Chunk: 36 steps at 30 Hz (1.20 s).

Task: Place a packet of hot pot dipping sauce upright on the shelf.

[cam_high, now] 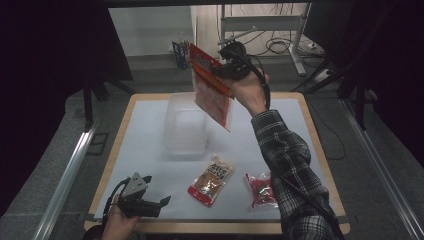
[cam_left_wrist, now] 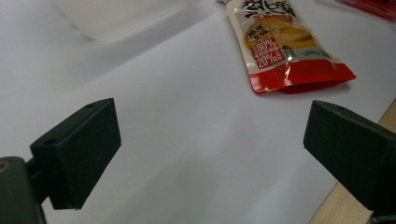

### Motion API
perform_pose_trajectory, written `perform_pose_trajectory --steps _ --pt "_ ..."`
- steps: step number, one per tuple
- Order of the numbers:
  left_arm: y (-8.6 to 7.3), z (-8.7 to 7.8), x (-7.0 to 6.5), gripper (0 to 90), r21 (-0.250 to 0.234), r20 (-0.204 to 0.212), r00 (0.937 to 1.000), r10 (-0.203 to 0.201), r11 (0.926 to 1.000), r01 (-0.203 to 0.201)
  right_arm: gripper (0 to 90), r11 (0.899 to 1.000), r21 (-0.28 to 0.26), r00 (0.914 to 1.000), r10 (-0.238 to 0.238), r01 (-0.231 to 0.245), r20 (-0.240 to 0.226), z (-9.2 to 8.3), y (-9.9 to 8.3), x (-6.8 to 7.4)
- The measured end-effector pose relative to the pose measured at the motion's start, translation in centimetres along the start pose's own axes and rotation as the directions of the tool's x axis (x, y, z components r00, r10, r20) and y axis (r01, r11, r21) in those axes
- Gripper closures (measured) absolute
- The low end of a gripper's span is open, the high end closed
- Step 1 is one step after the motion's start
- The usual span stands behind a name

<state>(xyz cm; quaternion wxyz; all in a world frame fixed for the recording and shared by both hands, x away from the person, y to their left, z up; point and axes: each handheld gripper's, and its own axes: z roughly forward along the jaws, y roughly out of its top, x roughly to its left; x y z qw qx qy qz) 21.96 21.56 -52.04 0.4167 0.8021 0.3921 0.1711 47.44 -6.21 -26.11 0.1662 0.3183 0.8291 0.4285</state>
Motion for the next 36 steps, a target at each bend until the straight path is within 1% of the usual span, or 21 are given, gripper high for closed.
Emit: perform_pose_trajectory --steps 3,4,5,7,8,9,10,11,13,16,17,18,20,21,24,28,30,33,35,36 --pt "-0.1 0.3 -0.1 3.2 0.016 -0.005 0.9999 0.009 0.9998 -0.009 88.6 1.0 0.003 0.9998 -0.014 0.014 -0.011 1.1 0.6 0.6" --pt "-0.1 0.3 -0.1 2.7 0.016 -0.005 0.9999 0.009 0.9998 -0.009 88.6 1.0 0.003 0.9998 -0.014 0.014 -0.011 1.1 0.6 0.6" --pt "-0.1 0.4 -0.3 2.6 0.028 -0.004 0.9997 0.025 0.9993 -0.024 88.6 1.0 0.003 0.9998 -0.013 0.013 -0.016 1.9 1.0 1.0" --pt "-0.1 0.5 -0.4 2.3 0.031 -0.005 0.9995 0.032 0.999 -0.032 88.6 1.0 0.004 0.9996 -0.013 0.013 -0.025 2.7 1.4 1.4" --pt "-0.1 0.6 -0.5 2.3 0.037 -0.005 0.9992 0.04 0.9985 -0.04 88.6 1.0 0.004 0.9996 -0.013 0.013 -0.025 2.7 1.4 1.4" --pt "-0.1 0.7 -0.6 2.2 0.042 -0.01 0.9986 0.052 0.9978 -0.051 88.6 1.0 0.006 0.9996 -0.01 0.01 -0.025 3.5 1.7 1.8" --pt "-0.1 0.7 -0.6 2.1 0.043 -0.012 0.9985 0.054 0.9977 -0.053 88.6 1.0 0.004 0.9995 -0.012 0.012 -0.028 3.8 1.9 2.0" --pt "-0.1 0.7 -0.6 2.1 0.043 -0.012 0.9985 0.054 0.9977 -0.053 88.6 1.0 0.004 0.9995 -0.012 0.012 -0.028 3.8 1.9 2.0" --pt "-0.1 0.7 -0.6 2.0 0.042 -0.014 0.9984 0.055 0.9976 -0.054 88.6 1.0 0.002 0.9995 -0.012 0.012 -0.029 4.8 2.3 2.4" --pt "-0.1 0.7 -0.6 1.9 0.045 -0.017 0.9981 0.06 0.9973 -0.059 88.6 1.0 -0.006 0.9997 -0.009 0.009 -0.025 5.7 2.5 2.7" --pt "-0.1 0.7 -0.6 1.9 0.045 -0.017 0.9981 0.06 0.9973 -0.059 88.6 1.0 -0.006 0.9997 -0.009 0.009 -0.025 5.7 2.5 2.7" --pt "-0.1 0.7 -0.7 1.9 0.047 -0.022 0.9975 0.067 0.9967 -0.066 88.6 1.0 -0.01 0.9998 -0.003 0.002 -0.018 6.3 2.5 2.9" --pt "-0.1 0.8 -0.7 1.9 0.052 -0.027 0.9969 0.075 0.996 -0.073 88.5 1.0 -0.008 0.9999 0.009 -0.009 -0.015 7.0 2.3 2.9" --pt "-0.1 0.8 -0.7 1.9 0.052 -0.027 0.9969 0.075 0.996 -0.073 88.5 1.0 -0.008 0.9999 0.009 -0.009 -0.015 7.0 2.3 2.9" --pt "-0.1 0.8 -0.8 1.8 0.053 -0.031 0.9964 0.079 0.9956 -0.077 88.5 1.0 0.0 0.9997 0.024 -0.024 -0.001 8.6 1.9 3.0" --pt "-0.1 0.8 -0.7 1.8 0.05 -0.034 0.9968 0.072 0.9963 -0.071 88.5 0.999 0.013 0.9988 0.048 -0.048 -0.007 10.0 1.1 2.8" --pt "-0.1 0.8 -0.6 1.8 0.051 -0.035 0.9968 0.072 0.9962 -0.07 88.5 0.999 0.024 0.9991 0.042 -0.042 0.009 10.8 0.6 2.7" --pt "-0.1 0.8 -0.7 1.8 0.05 -0.034 0.9967 0.074 0.9962 -0.072 88.5 0.998 0.048 0.9991 0.042 -0.043 0.01 11.9 -0.5 2.5" --pt "-0.1 0.8 -0.7 1.8 0.051 -0.033 0.9968 0.073 0.9961 -0.072 88.5 0.998 0.049 0.999 0.043 -0.044 0.012 12.2 -0.8 2.4" --pt "-0.2 0.8 -0.7 1.8 0.055 -0.033 0.9966 0.075 0.9958 -0.073 88.4 0.998 0.043 0.9986 0.054 -0.054 0.001 12.5 -1.2 2.3"
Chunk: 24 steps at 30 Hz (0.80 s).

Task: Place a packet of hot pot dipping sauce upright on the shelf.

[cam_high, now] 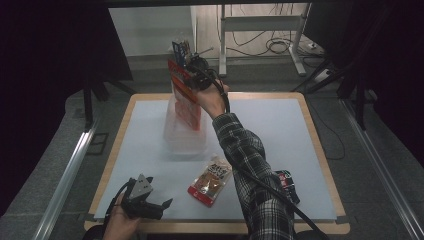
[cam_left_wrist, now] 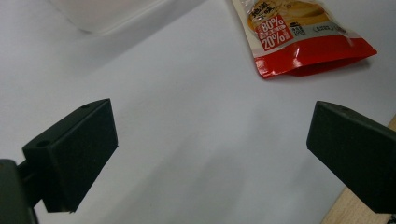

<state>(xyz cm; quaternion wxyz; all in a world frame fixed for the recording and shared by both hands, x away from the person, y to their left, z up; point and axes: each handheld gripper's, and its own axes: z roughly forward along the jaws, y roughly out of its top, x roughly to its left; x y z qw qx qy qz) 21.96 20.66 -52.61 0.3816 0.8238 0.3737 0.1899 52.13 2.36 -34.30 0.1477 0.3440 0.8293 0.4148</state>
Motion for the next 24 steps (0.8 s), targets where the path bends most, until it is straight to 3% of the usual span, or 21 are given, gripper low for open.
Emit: perform_pose_trajectory --steps 6,16,20,24 --pt "0.0 0.1 0.0 1.8 0.006 0.002 1.0 0.003 1.0 -0.003 88.3 0.999 0.037 0.9988 -0.028 0.027 0.041 0.9 -0.9 -0.2" --pt "0.0 0.4 -0.1 1.8 0.023 0.006 1.0 0.006 0.9997 -0.006 85.3 0.995 0.099 0.9903 -0.046 0.033 0.131 1.6 -2.4 -2.0" --pt "-0.1 0.3 0.0 1.8 0.022 0.011 0.9999 -0.002 0.9998 0.002 79.4 0.992 0.119 0.9899 -0.045 0.029 0.135 1.7 -2.8 -2.7" --pt "-0.1 0.2 0.3 0.3 0.012 0.02 0.9992 -0.035 0.9993 0.035 63.3 0.995 0.104 0.9927 -0.02 0.007 0.119 1.4 -2.9 -3.2"
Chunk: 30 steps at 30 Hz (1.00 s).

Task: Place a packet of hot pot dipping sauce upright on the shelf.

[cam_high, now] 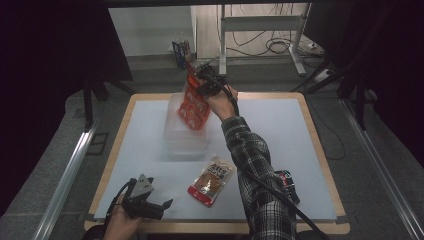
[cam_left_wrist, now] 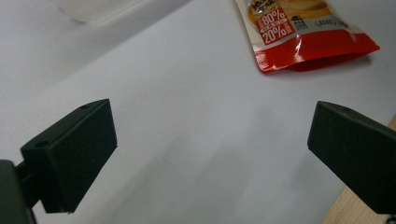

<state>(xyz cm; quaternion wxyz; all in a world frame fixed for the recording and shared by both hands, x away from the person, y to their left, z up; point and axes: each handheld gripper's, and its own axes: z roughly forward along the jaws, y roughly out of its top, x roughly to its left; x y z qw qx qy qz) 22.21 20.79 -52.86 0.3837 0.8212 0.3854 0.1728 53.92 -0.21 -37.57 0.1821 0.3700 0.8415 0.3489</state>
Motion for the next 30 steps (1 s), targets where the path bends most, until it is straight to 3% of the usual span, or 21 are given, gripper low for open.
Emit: perform_pose_trajectory --steps 7,12,15,21,25,30 --pt "-0.1 -0.2 0.4 0.0 -0.02 0.018 0.999 -0.04 0.999 0.04 33.7 0.999 -0.004 0.9989 -0.045 0.045 -0.018 -0.2 -0.1 0.0" --pt "-0.2 -0.2 0.6 0.0 -0.028 0.056 0.9949 -0.083 0.996 0.085 20.0 0.997 -0.018 0.9959 -0.074 0.073 -0.052 -0.6 -0.2 -0.1" --pt "-0.2 -0.2 0.6 0.0 -0.029 0.059 0.995 -0.081 0.9961 0.083 12.9 0.996 -0.026 0.9946 -0.089 0.088 -0.054 -0.9 -0.2 -0.1" --pt "-0.2 -0.2 0.6 0.0 -0.042 0.055 0.9966 -0.062 0.9971 0.064 3.0 0.993 -0.024 0.9911 -0.118 0.116 -0.063 -1.2 -0.4 -0.2" --pt "-0.2 0.0 0.5 0.0 -0.038 0.041 0.9986 -0.035 0.9986 0.037 1.1 0.992 -0.016 0.9892 -0.129 0.128 -0.069 -1.6 -0.4 -0.2" --pt "-0.3 0.0 0.5 0.0 -0.032 0.037 0.9987 -0.033 0.9989 0.034 0.0 0.989 -0.01 0.986 -0.147 0.146 -0.079 -1.9 -0.6 -0.1"
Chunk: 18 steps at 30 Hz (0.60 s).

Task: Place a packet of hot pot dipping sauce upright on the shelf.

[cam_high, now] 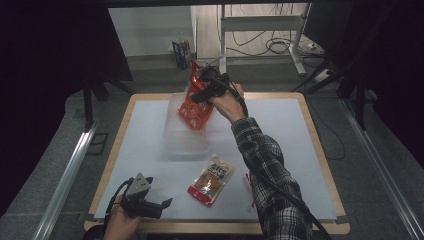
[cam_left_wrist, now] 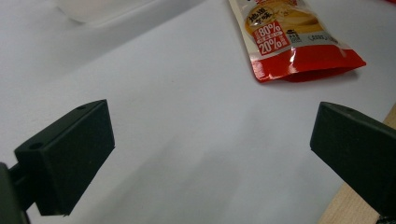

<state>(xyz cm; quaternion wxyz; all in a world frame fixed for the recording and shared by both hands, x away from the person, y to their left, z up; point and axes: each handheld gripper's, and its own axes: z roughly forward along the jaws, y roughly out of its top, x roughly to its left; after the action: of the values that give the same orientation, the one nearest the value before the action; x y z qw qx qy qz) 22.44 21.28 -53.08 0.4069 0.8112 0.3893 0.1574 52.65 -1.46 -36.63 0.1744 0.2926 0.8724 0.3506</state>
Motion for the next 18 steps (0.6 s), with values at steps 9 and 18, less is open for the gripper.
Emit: perform_pose_trajectory --steps 9,18 --pt "0.0 0.1 -0.1 0.0 0.006 0.004 0.9999 0.01 0.9999 -0.01 0.0 1.0 -0.009 0.9998 0.013 -0.013 -0.016 -1.3 -0.6 -0.4" --pt "0.0 0.1 -0.1 0.0 0.007 0.008 0.9999 0.013 0.9999 -0.013 0.0 1.0 -0.019 0.9998 0.014 -0.014 -0.014 -2.3 -2.2 -1.1"
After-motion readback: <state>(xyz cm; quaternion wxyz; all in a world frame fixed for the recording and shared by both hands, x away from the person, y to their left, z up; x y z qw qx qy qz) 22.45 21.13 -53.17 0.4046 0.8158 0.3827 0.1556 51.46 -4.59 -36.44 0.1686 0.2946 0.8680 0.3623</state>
